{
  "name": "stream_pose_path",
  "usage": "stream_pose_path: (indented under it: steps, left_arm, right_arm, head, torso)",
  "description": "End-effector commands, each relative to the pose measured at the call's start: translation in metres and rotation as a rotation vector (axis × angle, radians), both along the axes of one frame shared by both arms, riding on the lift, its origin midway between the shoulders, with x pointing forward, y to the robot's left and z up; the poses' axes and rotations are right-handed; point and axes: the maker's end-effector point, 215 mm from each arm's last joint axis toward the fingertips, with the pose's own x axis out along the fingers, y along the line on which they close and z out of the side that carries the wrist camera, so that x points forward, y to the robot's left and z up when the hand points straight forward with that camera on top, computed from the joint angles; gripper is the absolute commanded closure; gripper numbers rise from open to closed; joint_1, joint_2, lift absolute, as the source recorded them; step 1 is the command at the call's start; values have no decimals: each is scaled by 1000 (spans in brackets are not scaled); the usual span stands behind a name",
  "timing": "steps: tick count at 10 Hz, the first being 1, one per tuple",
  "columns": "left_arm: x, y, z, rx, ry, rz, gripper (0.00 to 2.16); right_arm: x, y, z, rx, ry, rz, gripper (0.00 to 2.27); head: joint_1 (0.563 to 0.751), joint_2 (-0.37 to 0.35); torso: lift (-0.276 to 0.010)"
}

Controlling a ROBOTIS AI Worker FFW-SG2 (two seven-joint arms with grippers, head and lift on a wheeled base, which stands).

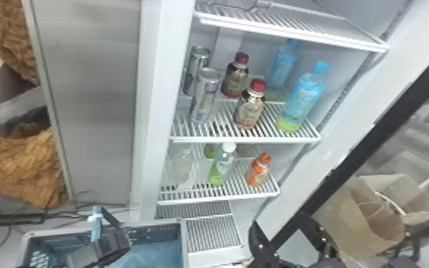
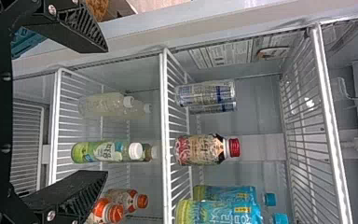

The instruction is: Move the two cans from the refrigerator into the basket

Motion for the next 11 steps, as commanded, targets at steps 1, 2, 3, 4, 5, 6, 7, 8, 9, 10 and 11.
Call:
stream_pose_path:
  steps: [1, 2, 3, 4, 5, 6, 7, 8, 9, 10, 11]
  left_arm:
    - [1, 0, 1, 0, -3, 0, 1191]
    - [0, 0, 0, 0, 1, 0, 1191]
    - [0, 0, 0, 0, -1, 0, 1191]
    - [0, 0, 0, 0, 1, 0, 1191]
    - [0, -1, 1, 0, -3, -2, 1191]
    - [0, -1, 1, 1, -3, -4, 1191]
    - [-1, -1, 0, 0, 1, -6, 1191]
    - [-1, -2, 0, 1, 1, -8, 1191]
    - [-2, -2, 0, 1, -1, -11, 1191]
    - [-1, -2, 1, 1, -1, -10, 1191]
    - [-1, -2, 0, 2, -1, -11, 1191]
  right_arm:
    - [0, 0, 0, -1, 0, 0, 110]
    - [1, 0, 0, -1, -3, 0, 110]
    - [2, 0, 0, -1, -3, -1, 110]
    - [2, -1, 0, -2, -5, -2, 110]
    - [4, -1, 2, -2, -10, -2, 110]
    - [6, -2, 1, -3, -12, -5, 110]
    - [12, -3, 3, -10, -27, -8, 110]
    - [22, -4, 8, -20, -48, -10, 110]
    - [31, -4, 16, -39, -76, -7, 110]
    - [39, -6, 18, -40, -86, -10, 110]
    - [48, -6, 22, -39, -103, -10, 107]
  head:
    - [695, -350]
    - [695, -350]
    - [695, -350]
    - [695, -350]
    - [695, -350]
    - [695, -350]
    - [695, -350]
    - [695, -350]
    - [695, -350]
    - [695, -350]
    - [695, -350]
  torso:
    - [-31]
    - [-31]
    - [-31]
    - [-31]
    - [-31]
    - [-31]
    - [-31]
    - [-31]
    - [-31]
    - [-31]
    - [-31]
